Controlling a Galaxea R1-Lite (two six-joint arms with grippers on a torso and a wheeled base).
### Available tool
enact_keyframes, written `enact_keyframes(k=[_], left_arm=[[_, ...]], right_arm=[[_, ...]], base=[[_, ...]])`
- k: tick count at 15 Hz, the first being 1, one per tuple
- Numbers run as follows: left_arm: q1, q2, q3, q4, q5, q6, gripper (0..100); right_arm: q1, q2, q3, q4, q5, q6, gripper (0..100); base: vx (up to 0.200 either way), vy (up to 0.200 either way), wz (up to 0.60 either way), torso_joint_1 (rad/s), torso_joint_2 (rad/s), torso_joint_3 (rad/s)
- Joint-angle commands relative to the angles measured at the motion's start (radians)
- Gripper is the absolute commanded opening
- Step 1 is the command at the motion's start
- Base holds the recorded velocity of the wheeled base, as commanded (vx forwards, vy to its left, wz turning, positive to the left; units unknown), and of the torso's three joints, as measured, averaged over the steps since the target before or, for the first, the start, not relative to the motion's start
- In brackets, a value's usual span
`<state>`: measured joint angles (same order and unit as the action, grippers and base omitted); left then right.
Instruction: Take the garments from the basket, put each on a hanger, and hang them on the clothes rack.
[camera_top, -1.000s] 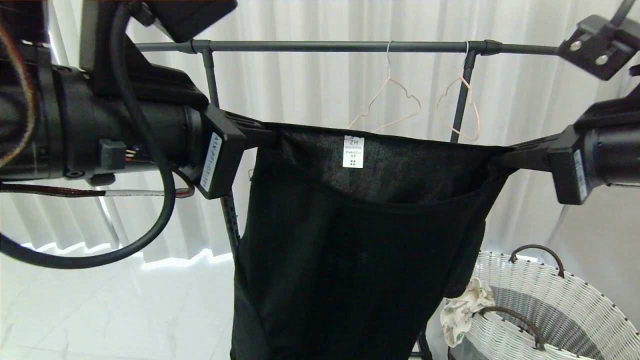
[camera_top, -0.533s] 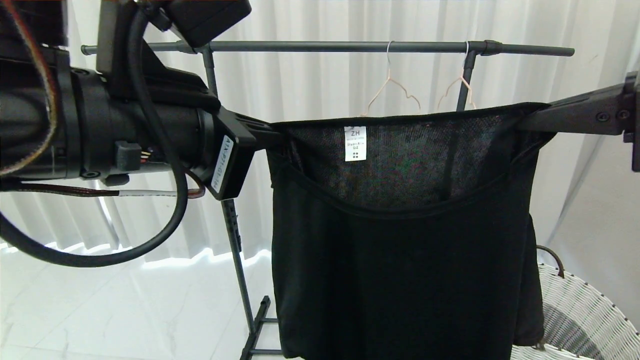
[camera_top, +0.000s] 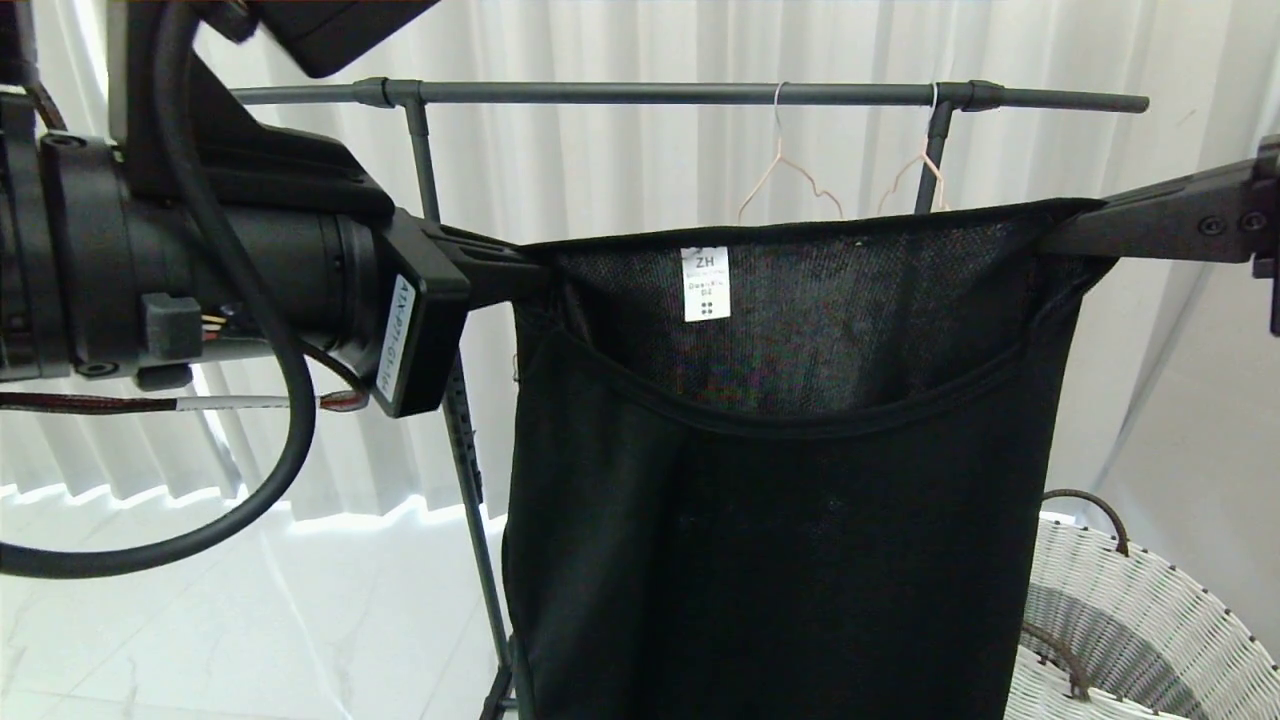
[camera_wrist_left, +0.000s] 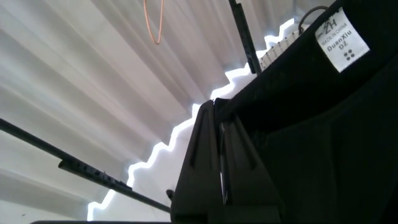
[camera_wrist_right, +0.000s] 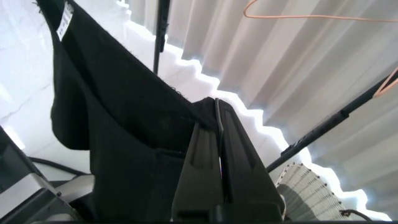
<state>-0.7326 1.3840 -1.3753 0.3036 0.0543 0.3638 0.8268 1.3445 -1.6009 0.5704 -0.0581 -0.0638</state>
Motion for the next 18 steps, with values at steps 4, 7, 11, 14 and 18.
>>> enact_keyframes(k=[4, 7, 11, 14, 18], left_arm=[[-0.001, 0.039, -0.004, -0.060, -0.019, 0.000, 0], [-0.001, 0.135, -0.030, -0.186, -0.034, 0.006, 0], [-0.001, 0.170, -0.064, -0.186, -0.070, 0.006, 0], [-0.001, 0.164, -0.064, -0.186, -0.071, 0.006, 0], [-0.001, 0.153, -0.062, -0.184, -0.071, 0.007, 0]], right_arm=[[0.017, -0.051, 0.002, 0.048, 0.038, -0.001, 0], [0.087, -0.100, 0.002, 0.138, 0.124, -0.001, 0], [0.187, -0.102, 0.004, 0.149, 0.141, 0.002, 0], [0.193, -0.099, 0.006, 0.149, 0.141, 0.001, 0], [0.193, -0.100, 0.006, 0.149, 0.141, 0.001, 0]], base=[[0.000, 0.000, 0.00, 0.000, 0.00, 0.000], [0.000, 0.000, 0.00, 0.000, 0.00, 0.000], [0.000, 0.000, 0.00, 0.000, 0.00, 0.000], [0.000, 0.000, 0.00, 0.000, 0.00, 0.000], [0.000, 0.000, 0.00, 0.000, 0.00, 0.000]])
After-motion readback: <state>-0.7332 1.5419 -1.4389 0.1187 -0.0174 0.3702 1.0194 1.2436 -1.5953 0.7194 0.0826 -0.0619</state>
